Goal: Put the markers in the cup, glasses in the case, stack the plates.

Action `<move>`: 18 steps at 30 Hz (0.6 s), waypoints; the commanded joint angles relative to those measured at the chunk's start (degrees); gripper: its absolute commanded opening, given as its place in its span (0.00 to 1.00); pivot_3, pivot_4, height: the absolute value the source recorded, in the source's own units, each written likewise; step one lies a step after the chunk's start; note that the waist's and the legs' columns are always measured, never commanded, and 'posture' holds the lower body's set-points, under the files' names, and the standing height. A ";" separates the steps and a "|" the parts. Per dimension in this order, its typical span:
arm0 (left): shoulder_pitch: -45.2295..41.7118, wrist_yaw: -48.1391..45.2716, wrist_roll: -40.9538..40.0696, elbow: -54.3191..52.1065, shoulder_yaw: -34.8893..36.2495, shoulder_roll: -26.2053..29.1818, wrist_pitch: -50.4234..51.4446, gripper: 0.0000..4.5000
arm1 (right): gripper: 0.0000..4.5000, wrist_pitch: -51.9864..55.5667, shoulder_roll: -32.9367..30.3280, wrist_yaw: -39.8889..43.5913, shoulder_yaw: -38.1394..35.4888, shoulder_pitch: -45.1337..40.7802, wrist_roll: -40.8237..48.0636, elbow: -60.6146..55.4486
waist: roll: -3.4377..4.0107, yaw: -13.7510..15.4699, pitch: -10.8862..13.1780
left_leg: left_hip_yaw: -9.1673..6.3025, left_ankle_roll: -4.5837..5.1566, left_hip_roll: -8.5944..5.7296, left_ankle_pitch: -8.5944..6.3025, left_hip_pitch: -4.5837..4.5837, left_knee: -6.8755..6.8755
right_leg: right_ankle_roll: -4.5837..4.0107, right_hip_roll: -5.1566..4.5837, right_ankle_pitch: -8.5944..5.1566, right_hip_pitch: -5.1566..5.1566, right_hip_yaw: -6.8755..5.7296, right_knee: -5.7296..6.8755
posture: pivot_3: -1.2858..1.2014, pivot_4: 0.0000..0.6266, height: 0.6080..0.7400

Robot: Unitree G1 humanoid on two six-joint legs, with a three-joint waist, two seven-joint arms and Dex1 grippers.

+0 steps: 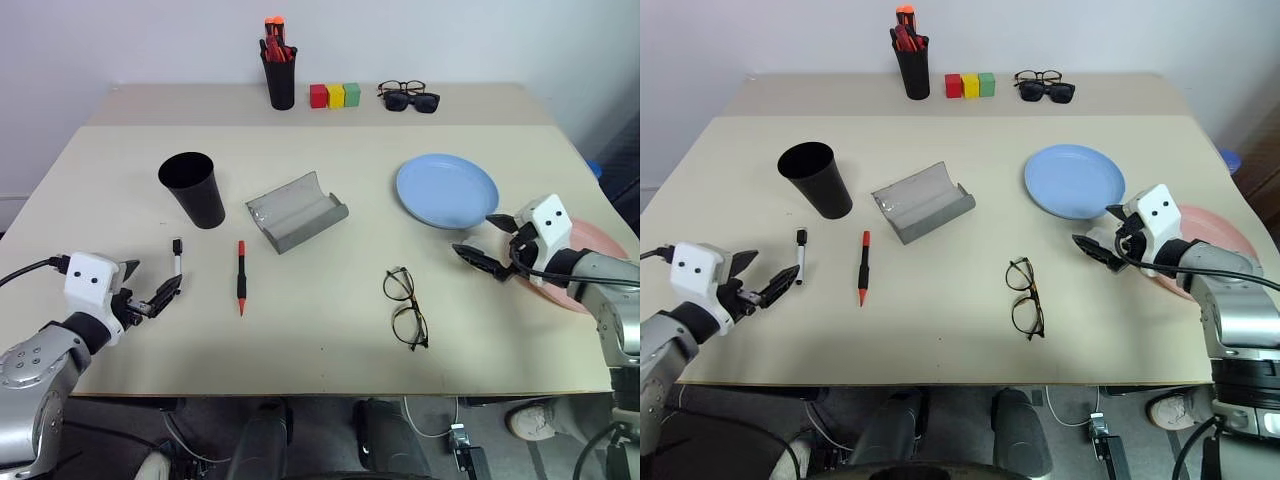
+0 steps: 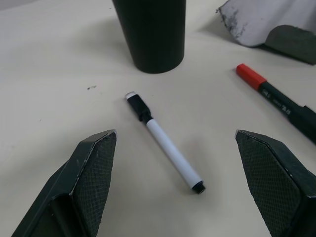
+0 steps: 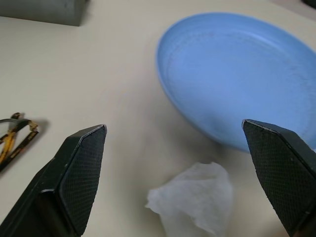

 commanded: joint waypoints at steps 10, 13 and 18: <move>-7.88 13.16 2.35 -1.47 -0.59 -3.62 7.21 0.93 | 1.00 1.58 6.06 0.62 9.33 -7.99 1.93 -8.79 | -0.02 0.07 -0.01 | -0.03 0.00 -0.01 0.00 0.00 0.02 | 0.17 0.02 0.09 0.01 -0.01 0.02 | 0.52 0.24 1.00; -16.77 20.66 2.40 -1.05 -3.27 -5.95 20.10 1.00 | 1.00 2.50 12.79 -0.94 14.49 -10.44 3.14 -13.15 | -0.03 -0.05 0.00 | -0.07 0.00 0.00 0.00 0.00 0.03 | 0.25 0.07 0.13 -0.01 -0.02 0.11 | 0.52 0.24 1.00; -29.59 29.32 4.34 3.17 -5.72 -10.60 35.62 1.00 | 1.00 4.84 19.29 -3.14 19.77 -10.13 3.71 -18.56 | -0.18 0.17 0.00 | -0.19 -0.02 -0.04 0.01 0.00 0.10 | 0.35 0.11 0.18 0.00 -0.05 0.29 | 0.52 0.24 1.00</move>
